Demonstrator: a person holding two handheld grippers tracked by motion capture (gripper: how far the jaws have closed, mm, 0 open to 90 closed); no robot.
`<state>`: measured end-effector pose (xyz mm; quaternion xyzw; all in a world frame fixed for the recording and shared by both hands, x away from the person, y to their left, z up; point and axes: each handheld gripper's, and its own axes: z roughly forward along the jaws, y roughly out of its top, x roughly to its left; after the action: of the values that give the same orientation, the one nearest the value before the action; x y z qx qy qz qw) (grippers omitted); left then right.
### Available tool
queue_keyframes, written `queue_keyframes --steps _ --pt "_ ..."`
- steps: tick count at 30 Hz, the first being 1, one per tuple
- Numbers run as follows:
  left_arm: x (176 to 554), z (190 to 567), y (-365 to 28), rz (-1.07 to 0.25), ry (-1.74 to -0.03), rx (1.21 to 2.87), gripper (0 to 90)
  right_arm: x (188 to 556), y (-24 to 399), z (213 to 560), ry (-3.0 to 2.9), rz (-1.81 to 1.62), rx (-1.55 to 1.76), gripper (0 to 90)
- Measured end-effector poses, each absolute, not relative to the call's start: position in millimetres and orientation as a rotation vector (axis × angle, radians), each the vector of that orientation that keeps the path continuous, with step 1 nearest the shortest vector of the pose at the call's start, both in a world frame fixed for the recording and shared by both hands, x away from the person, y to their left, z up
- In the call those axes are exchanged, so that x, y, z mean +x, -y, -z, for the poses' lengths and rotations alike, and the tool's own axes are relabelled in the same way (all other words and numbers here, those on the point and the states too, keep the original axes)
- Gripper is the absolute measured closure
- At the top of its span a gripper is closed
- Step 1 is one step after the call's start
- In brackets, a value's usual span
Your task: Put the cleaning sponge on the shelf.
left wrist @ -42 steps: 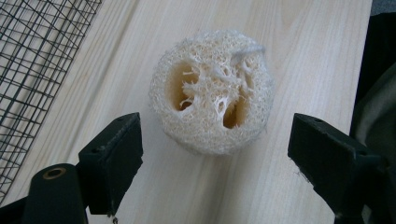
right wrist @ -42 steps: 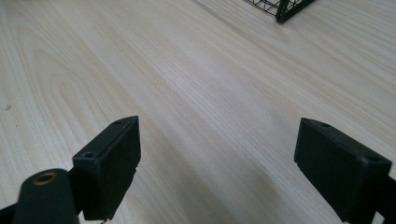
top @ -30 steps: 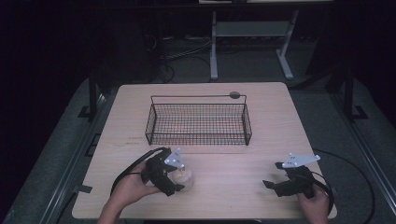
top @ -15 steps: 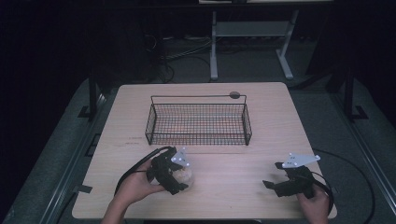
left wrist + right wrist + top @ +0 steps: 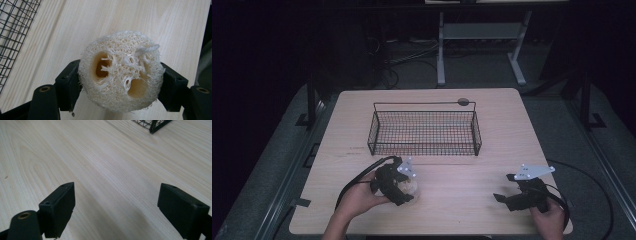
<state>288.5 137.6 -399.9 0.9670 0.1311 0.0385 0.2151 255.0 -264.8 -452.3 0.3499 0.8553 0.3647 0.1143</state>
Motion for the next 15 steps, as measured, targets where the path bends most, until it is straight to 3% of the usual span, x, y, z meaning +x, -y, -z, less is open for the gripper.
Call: queue_keyframes --steps 15 --pt "289 389 -138 -0.109 -0.339 2.672 29.6 254 264 453 -2.505 -1.07 1.03 14.2"
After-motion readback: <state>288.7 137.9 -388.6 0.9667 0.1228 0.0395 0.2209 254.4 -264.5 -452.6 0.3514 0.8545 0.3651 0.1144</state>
